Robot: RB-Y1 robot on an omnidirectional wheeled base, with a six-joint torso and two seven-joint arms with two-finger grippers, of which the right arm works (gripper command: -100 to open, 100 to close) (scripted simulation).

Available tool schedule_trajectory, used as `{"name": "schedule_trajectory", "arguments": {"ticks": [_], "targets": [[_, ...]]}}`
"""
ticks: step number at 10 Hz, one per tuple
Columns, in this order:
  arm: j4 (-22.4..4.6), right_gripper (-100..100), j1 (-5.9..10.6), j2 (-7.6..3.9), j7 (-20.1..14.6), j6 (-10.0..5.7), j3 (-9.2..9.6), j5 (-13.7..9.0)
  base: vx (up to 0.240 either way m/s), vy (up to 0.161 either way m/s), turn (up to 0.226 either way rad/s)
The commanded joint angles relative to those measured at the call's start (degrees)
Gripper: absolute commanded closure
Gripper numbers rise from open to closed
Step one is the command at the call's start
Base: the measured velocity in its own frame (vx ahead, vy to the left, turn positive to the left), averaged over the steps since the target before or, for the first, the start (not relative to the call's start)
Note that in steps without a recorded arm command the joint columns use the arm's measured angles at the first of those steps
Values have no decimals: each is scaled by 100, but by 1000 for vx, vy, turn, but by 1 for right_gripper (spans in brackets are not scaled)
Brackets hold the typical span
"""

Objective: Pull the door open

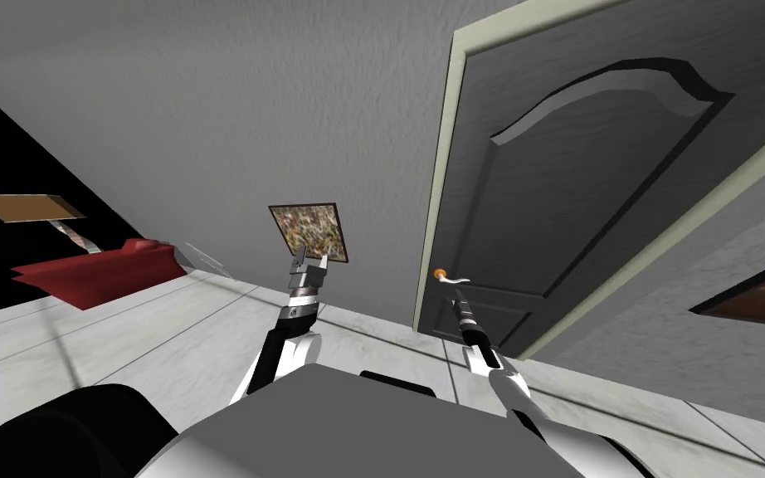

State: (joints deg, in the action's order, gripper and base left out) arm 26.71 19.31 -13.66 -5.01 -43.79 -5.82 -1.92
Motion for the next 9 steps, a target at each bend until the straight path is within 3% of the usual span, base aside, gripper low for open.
{"name": "schedule_trajectory", "arguments": {"ticks": [1, 2, 3, 4, 5, 6, 7, 9], "targets": [[113, -100, -170, -163, -133, 17, -39, -36, 137, 47, 136], [166, -100, -170, -163, -133, 17, -39, -36, 130, 39, 72], [64, -100, -277, -335, -266, -74, -86, -77, 196, 45, 147], [64, -100, -277, -335, -266, -74, -86, -77, 171, 36, 107], [15, -100, -384, -508, -399, -166, -134, -119, 160, 36, 181], [15, -100, -384, -508, -399, -166, -134, -119, 140, 28, 93], [-28, -100, -480, -663, -518, -248, -176, -156, 151, 33, 160], [-3, -100, -480, -663, -518, -248, -176, -156, 102, 14, 21]]}}
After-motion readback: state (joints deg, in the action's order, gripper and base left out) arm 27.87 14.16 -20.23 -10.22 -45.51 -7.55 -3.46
